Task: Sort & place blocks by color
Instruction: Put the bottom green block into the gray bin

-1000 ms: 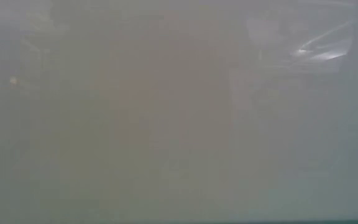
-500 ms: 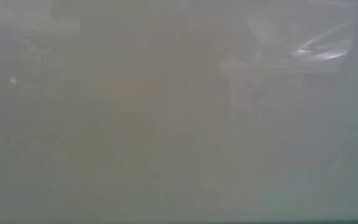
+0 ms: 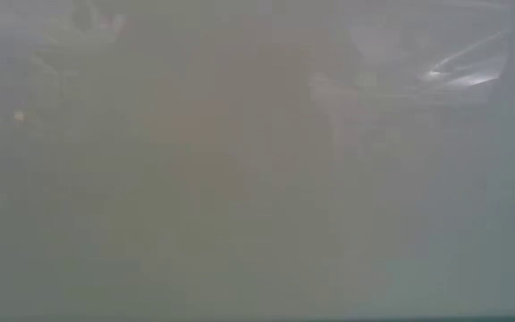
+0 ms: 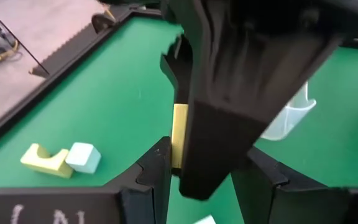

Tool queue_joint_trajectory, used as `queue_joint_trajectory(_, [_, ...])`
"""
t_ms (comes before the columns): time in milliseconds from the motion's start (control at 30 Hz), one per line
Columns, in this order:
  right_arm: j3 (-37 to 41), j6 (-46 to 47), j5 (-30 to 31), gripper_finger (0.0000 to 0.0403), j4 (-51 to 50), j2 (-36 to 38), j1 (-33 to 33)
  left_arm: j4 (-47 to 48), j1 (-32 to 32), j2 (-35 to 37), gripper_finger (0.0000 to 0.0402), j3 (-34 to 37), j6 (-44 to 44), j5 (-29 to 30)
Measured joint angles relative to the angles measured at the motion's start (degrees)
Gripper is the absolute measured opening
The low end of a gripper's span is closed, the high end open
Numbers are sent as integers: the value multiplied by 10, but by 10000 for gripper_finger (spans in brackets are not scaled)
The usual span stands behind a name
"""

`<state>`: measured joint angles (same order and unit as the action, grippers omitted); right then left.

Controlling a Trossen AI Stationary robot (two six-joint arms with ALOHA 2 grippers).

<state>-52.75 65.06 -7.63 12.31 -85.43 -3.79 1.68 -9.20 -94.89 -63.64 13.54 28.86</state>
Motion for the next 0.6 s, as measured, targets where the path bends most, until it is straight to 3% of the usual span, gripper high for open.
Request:
queue_joint_trajectory(167, [0,5,1,131,-1,0,-2,-5,6,0,130,0,-4,2])
queue_joint_trajectory(333, [0,5,2,45,-6,0,-3,-4,4,0,130,0,-7,8])
queue_joint_trajectory(400, [0,-3,2,41,-6,0,-3,-5,1,0,142,0,-8,10])
queue_joint_trajectory(600, [0,-31,-33,41,-30,0,-16,-22,-4,0,231,0,15,-4])
